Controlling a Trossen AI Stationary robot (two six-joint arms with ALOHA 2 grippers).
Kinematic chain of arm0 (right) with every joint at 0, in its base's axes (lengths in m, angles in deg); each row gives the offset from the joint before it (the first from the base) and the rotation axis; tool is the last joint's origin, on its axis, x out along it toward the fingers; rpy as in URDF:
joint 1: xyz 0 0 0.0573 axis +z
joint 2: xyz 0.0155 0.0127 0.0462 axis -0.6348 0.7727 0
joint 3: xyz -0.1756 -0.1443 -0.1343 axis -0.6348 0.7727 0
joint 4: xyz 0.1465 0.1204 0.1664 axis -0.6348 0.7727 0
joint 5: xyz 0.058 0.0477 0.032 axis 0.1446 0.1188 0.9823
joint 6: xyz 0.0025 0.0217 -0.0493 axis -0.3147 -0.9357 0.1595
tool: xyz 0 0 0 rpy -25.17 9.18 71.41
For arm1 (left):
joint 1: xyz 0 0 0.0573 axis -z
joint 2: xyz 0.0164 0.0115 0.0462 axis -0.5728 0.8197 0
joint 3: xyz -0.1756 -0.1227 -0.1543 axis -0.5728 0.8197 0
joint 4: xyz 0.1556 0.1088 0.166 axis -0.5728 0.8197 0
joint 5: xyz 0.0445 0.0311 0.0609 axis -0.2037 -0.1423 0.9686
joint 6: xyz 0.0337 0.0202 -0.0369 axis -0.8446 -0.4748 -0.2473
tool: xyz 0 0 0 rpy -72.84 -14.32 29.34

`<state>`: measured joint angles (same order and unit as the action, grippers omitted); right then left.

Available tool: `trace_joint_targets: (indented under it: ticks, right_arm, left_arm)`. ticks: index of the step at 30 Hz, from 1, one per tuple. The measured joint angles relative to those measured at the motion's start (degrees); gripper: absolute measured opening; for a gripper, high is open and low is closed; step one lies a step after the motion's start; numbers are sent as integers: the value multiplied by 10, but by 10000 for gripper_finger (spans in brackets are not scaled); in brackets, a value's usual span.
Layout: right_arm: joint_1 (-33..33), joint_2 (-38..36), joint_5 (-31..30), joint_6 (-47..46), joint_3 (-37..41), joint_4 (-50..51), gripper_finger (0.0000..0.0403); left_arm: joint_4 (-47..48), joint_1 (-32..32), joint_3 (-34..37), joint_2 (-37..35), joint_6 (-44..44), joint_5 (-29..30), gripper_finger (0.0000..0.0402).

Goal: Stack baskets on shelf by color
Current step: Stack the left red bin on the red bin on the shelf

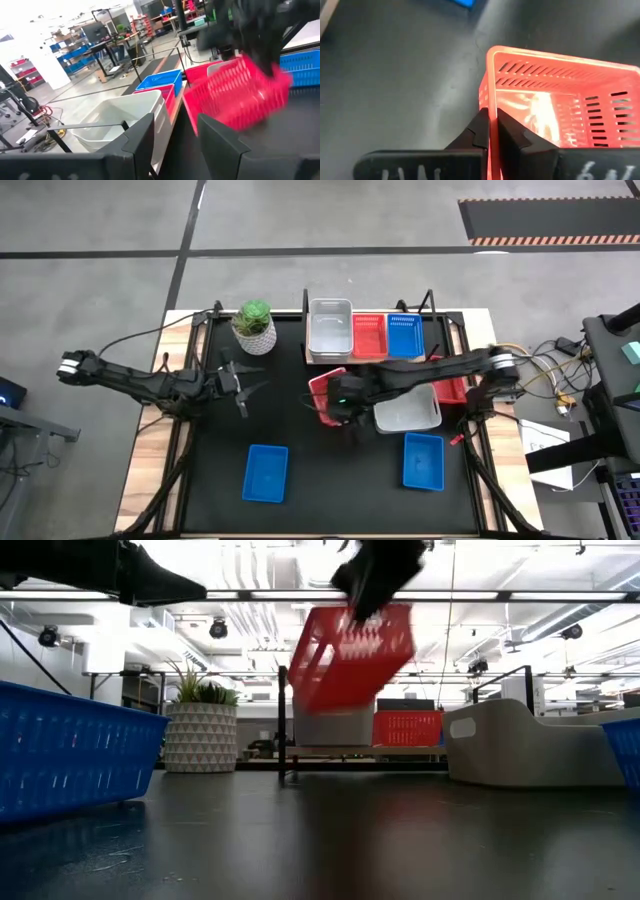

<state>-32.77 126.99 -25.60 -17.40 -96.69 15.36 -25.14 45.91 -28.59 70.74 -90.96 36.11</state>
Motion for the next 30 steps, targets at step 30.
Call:
trace_joint_targets:
  ticks: [30]
  right_arm:
    - [-286,-247,-45,128,343,-242,9]
  left_arm:
    - [-12,0,-2,21,-2,3,134]
